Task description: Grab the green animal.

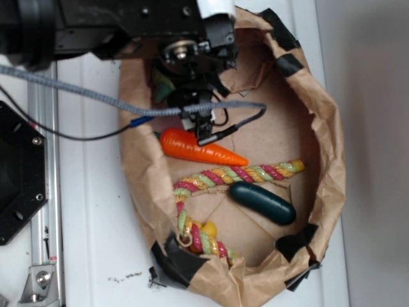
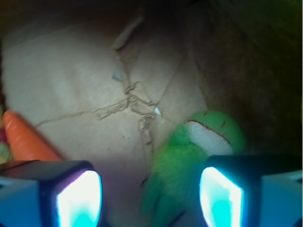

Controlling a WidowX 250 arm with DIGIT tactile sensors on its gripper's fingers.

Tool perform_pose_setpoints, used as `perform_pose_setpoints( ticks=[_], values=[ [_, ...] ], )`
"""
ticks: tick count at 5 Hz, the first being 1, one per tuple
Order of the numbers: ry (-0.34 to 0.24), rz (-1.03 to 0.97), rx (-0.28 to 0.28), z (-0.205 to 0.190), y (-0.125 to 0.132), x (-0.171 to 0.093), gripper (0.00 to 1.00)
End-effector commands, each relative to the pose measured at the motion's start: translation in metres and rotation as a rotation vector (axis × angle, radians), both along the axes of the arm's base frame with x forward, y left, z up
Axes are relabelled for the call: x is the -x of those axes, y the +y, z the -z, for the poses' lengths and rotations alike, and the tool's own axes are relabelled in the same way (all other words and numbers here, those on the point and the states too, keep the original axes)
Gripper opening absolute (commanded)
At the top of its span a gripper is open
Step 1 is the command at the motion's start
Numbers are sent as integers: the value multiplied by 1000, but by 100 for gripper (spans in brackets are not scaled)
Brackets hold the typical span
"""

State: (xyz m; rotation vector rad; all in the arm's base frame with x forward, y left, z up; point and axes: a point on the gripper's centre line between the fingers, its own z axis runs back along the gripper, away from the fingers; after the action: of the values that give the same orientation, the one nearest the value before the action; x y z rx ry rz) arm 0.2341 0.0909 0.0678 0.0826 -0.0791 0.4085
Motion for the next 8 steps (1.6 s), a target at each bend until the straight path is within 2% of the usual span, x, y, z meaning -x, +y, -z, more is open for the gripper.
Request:
perform_pose_setpoints(
  ticks=[1, 2, 3, 5, 6, 8],
  values=[
    [26, -176, -56, 21, 16, -9, 100],
    [92, -263, -52, 40, 30, -3, 100],
    [123, -259, -46, 53, 39, -2, 100],
    [122, -176, -43, 54, 33, -4, 100],
    [115, -157, -36, 52, 32, -4, 0],
    [75, -101, -25, 34, 27, -11, 0]
  ],
)
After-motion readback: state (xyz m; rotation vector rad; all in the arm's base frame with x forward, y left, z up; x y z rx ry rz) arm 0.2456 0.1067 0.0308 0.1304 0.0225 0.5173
